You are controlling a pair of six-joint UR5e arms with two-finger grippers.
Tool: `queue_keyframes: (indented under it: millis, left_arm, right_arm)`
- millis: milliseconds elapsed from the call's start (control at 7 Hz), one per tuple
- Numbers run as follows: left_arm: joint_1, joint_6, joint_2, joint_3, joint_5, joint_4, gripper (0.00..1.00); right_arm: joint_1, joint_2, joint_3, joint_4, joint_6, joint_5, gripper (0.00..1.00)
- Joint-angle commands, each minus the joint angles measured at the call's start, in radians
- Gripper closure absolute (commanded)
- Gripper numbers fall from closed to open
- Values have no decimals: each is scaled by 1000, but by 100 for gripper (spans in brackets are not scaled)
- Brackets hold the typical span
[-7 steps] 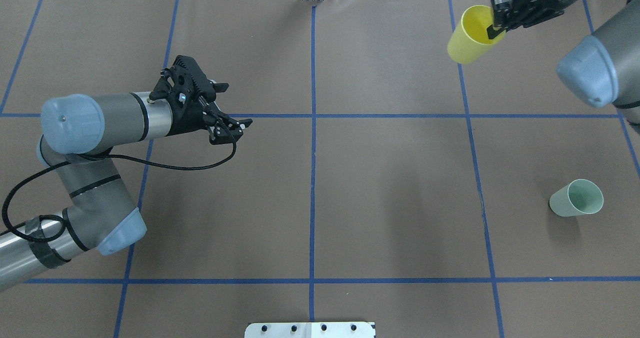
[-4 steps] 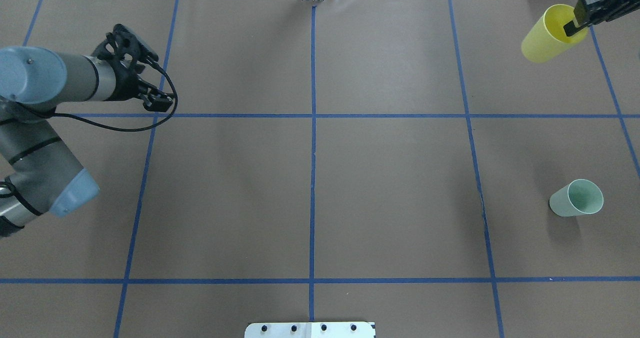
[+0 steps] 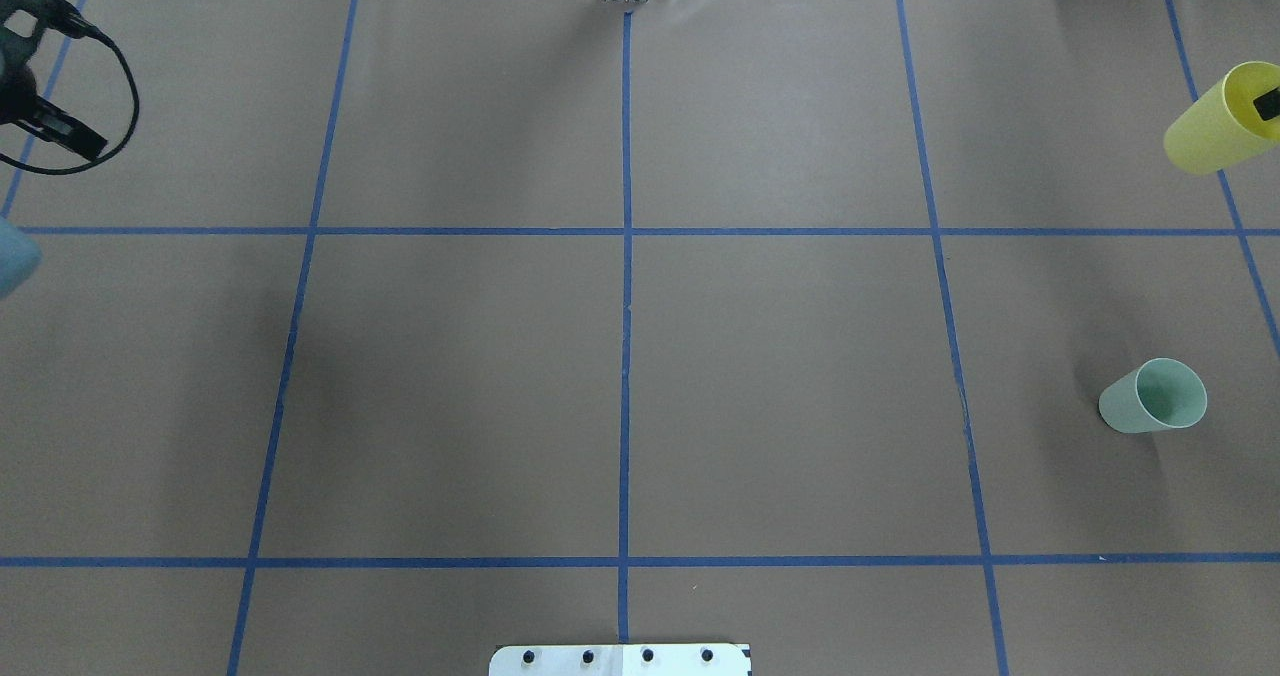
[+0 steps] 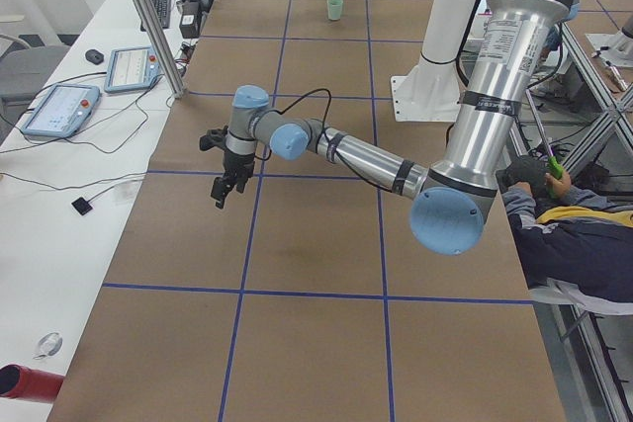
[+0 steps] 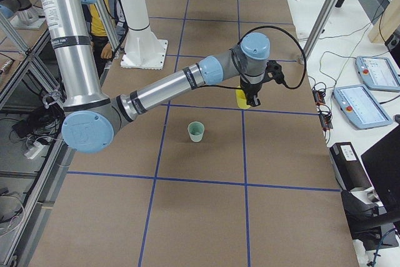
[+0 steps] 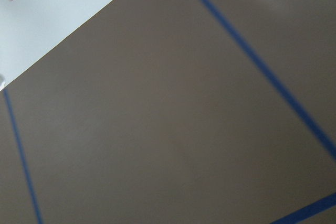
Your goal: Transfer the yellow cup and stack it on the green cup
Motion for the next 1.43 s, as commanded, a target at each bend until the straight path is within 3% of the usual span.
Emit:
queue_keyframes:
  millis: [0,143,429,714,1000,1143,1286]
  left_arm:
    - [-216,248,72,51,-264,112,0]
    - [-267,255,126,59,-271,103,0]
    - [-439,243,195,71,-416,95,0]
    - [-453,234,221,59,-435,73,0]
    - [-453,234,220,56,-437,72,0]
    - [-453,234,221,50,-437,72,0]
    - [-453,234,221,48,-437,72,0]
  right_arm:
    - [18,-50,2,4,-85,5,100]
    - [18,-66,11,5,-88,5,100]
    - [16,-92,57,1,-67,35,100]
    - [-43,-144,115,8,63,31,100]
    - [-171,-220,191,15,160,-38,100]
    - [-195,-291,216,47,166,-43,100]
    - [-205,-387,210,182,178,-47,100]
